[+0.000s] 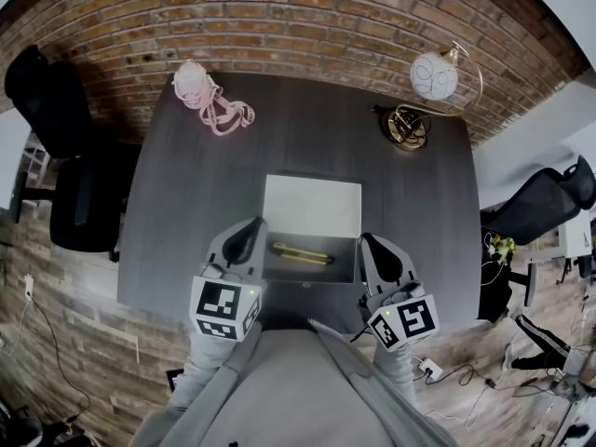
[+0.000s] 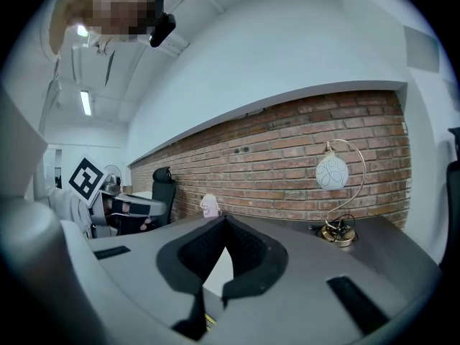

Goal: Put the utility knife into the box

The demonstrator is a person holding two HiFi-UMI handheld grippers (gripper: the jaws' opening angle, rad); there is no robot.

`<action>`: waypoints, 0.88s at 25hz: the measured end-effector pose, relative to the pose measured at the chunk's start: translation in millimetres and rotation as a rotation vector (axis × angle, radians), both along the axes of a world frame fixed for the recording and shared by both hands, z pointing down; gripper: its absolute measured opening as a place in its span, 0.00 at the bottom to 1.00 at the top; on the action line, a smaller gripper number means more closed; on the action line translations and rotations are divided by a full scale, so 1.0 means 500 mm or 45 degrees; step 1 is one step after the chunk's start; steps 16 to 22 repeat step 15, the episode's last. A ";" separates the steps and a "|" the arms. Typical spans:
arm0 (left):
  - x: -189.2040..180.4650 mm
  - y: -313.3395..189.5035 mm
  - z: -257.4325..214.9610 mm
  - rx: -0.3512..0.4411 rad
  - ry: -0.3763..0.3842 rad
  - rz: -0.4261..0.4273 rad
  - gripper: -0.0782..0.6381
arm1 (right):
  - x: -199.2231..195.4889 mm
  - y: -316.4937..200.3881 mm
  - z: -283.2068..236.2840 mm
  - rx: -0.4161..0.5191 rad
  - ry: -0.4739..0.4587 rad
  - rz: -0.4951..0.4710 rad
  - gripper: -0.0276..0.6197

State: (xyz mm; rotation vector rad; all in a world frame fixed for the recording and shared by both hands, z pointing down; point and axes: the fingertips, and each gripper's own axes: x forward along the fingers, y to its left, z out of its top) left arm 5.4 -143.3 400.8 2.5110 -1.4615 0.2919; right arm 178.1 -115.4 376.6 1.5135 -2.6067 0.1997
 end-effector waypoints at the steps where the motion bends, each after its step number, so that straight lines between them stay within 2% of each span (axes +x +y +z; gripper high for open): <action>1: 0.001 0.001 0.000 -0.001 0.000 0.000 0.13 | 0.001 0.000 0.000 0.000 0.000 -0.001 0.07; 22: 0.003 0.002 0.008 -0.016 -0.014 0.015 0.13 | 0.003 0.002 0.009 -0.012 0.004 -0.005 0.07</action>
